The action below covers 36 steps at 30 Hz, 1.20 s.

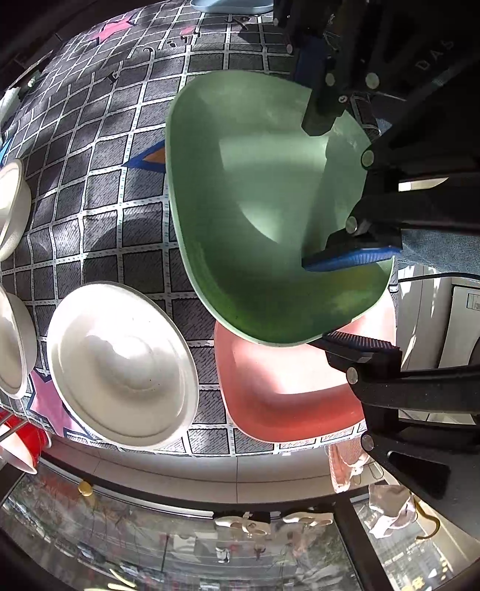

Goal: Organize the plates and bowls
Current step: 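Carry the green plate onto the pink plate and open the right tool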

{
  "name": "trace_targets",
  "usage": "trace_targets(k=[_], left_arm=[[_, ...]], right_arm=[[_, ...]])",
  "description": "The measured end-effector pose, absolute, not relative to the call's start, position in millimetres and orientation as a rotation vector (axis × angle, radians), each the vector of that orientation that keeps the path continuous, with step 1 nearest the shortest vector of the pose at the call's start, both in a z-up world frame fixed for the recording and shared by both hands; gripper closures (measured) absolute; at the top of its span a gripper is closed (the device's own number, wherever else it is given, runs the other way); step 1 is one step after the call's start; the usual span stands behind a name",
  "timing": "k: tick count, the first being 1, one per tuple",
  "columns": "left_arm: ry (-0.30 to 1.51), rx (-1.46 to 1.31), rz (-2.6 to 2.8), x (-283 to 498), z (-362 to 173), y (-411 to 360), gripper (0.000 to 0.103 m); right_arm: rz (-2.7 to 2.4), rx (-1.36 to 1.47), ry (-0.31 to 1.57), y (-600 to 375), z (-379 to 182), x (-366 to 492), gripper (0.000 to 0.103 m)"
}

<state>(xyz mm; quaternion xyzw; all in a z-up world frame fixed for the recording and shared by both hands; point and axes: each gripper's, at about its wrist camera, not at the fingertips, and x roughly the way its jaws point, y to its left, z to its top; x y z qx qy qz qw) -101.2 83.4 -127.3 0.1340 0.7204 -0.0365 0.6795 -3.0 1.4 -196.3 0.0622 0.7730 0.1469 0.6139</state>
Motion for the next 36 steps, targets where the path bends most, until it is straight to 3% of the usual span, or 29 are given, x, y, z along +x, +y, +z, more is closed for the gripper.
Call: trace_targets(k=[31, 33, 36], left_arm=[[1.640, 0.271, 0.064, -87, -132, 167, 0.068], [1.643, 0.264, 0.065, -86, -133, 167, 0.062], [1.648, 0.255, 0.073, -88, -134, 167, 0.041]], right_arm=[[0.446, 0.170, 1.828, 114, -241, -2, 0.082], [0.439, 0.176, 1.828, 117, -244, 0, 0.082], [0.430, 0.198, 1.826, 111, -243, 1, 0.081]])
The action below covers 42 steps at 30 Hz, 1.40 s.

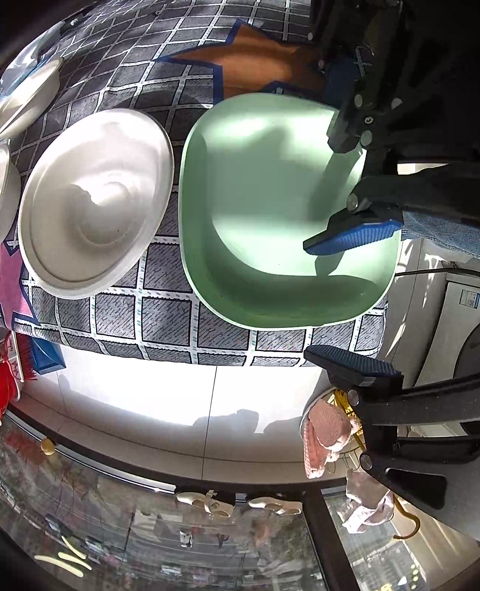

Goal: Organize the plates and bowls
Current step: 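Carry the green plate onto the pink plate and open the right tool, then move the right tool to the light blue square plate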

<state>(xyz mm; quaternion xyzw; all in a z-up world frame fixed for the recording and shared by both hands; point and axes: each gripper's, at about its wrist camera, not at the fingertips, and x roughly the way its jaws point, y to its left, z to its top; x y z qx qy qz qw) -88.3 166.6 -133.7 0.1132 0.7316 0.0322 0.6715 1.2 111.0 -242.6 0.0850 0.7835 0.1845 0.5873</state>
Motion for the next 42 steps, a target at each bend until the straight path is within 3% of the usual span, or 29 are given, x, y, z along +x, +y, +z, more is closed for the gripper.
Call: trace_targets(k=[3, 5, 7, 11, 33, 35, 36, 42], left_arm=[[1.632, 0.253, 0.101, -89, -131, 169, 0.031], [1.637, 0.235, 0.104, -89, -131, 171, 0.024], [1.640, 0.244, 0.105, -89, -130, 170, 0.024], [1.640, 0.251, 0.093, -89, -130, 164, 0.023], [1.611, 0.467, -0.195, -85, -127, 34, 0.023], [1.611, 0.481, -0.220, -86, -127, 22, 0.023], [1.611, 0.490, -0.231, -87, -127, 15, 0.023], [1.615, 0.554, -0.288, -90, -131, -24, 0.022]], right_arm=[[0.389, 0.165, 1.816, 98, -241, 1, 0.061], [0.367, 0.165, 1.800, 85, -240, -1, 0.038], [0.343, 0.209, 1.796, 70, -242, -3, 0.030], [0.263, 0.308, 1.813, 34, -248, -10, 0.024], [-0.090, 0.602, 1.778, -98, -261, -50, 0.024], [-0.109, 0.637, 1.769, -108, -262, -55, 0.006], [-0.117, 0.664, 1.755, -112, -262, -61, 0.002], [-0.173, 0.734, 1.734, -147, -264, -84, 0.002]])
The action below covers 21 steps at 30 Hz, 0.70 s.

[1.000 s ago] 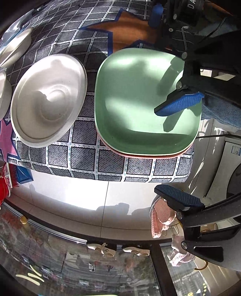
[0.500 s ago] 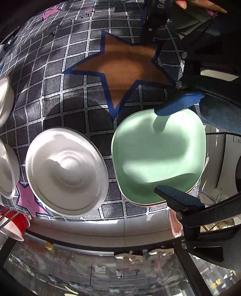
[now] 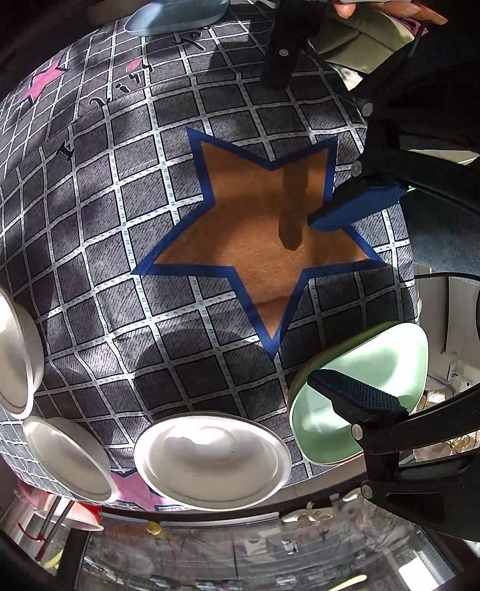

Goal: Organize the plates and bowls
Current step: 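Move the right tool to the light blue square plate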

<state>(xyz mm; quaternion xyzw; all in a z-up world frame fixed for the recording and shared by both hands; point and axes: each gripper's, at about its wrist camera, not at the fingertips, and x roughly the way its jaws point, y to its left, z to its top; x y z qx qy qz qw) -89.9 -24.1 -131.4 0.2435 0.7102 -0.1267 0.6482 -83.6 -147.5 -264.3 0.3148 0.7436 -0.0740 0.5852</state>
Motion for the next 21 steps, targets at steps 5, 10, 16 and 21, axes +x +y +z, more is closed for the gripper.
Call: trace_targets(k=[5, 10, 16, 21], left_arm=[[1.618, 0.607, -0.347, -93, -135, -62, 0.022], [1.606, 0.663, -0.419, -96, -139, -107, 0.022], [1.577, 0.706, -0.522, -104, -136, -181, 0.022], [1.556, 0.700, -0.595, -110, -133, -243, 0.022]], right_arm=[[-0.228, 0.774, 1.714, -184, -270, -101, 0.002], [-0.294, 0.777, 1.675, -219, -263, -114, 0.002], [-0.404, 0.728, 1.627, -278, -249, -134, 0.002], [-0.520, 0.680, 1.595, -339, -242, -148, 0.002]])
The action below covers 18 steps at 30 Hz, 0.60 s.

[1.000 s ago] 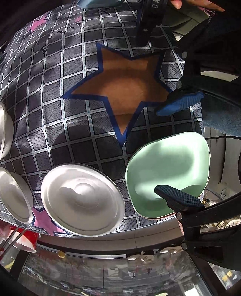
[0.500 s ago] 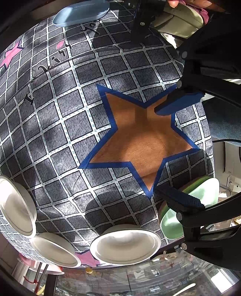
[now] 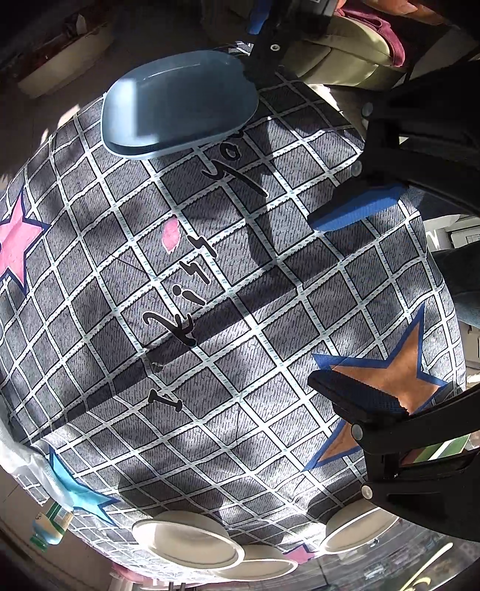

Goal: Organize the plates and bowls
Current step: 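Move the right tool to the light blue square plate, then grasp the light blue plate rim with the right tool and lift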

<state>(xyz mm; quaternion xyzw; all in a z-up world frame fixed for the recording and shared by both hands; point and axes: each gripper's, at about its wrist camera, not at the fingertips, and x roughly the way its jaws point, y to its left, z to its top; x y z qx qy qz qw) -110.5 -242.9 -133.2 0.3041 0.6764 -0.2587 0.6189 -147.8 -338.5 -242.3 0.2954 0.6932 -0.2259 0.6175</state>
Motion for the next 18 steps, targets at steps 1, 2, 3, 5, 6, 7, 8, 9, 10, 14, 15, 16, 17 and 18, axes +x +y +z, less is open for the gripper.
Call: trace_targets(k=[1, 2, 3, 5, 6, 7, 8, 9, 10, 14, 15, 16, 17, 18], left_arm=[[1.551, 0.700, -0.605, -112, -133, -253, 0.022], [1.544, 0.700, -0.616, -114, -132, -269, 0.022], [1.538, 0.699, -0.623, -115, -132, -280, 0.022], [1.530, 0.695, -0.632, -116, -133, -302, 0.022], [1.530, 0.690, -0.634, -116, -135, -314, 0.022], [1.532, 0.687, -0.633, -116, -137, -325, 0.022], [1.533, 0.687, -0.632, -117, -141, -333, 0.022], [1.535, 0.693, -0.629, -117, -145, -340, 0.022], [1.537, 0.703, -0.625, -119, -151, -356, 0.022], [1.554, 0.725, -0.606, -118, -172, -388, 0.022], [1.563, 0.733, -0.601, -119, -177, -394, 0.022], [1.568, 0.740, -0.596, -119, -182, -399, 0.022], [1.571, 0.748, -0.592, -116, -189, -392, 0.022], [1.572, 0.755, -0.586, -114, -193, -397, 0.022]], right_arm=[[-0.544, 0.673, 1.594, -349, -243, -150, 0.002], [-0.570, 0.665, 1.594, -360, -244, -152, 0.002], [-0.592, 0.656, 1.593, -371, -245, -154, 0.002], [-0.626, 0.631, 1.591, -394, -245, -158, 0.002], [-0.638, 0.619, 1.589, -402, -246, -158, 0.002], [-0.647, 0.608, 1.589, -409, -248, -158, 0.002], [-0.657, 0.593, 1.593, -413, -250, -156, 0.002], [-0.668, 0.575, 1.598, -416, -254, -155, 0.002], [-0.674, 0.559, 1.603, -419, -257, -153, 0.002], [-0.665, 0.499, 1.631, -423, -272, -146, 0.002], [-0.659, 0.480, 1.643, -423, -277, -144, 0.002], [-0.654, 0.461, 1.653, -421, -281, -143, 0.002], [-0.648, 0.444, 1.664, -420, -285, -142, 0.002], [-0.642, 0.428, 1.673, -417, -289, -141, 0.002]])
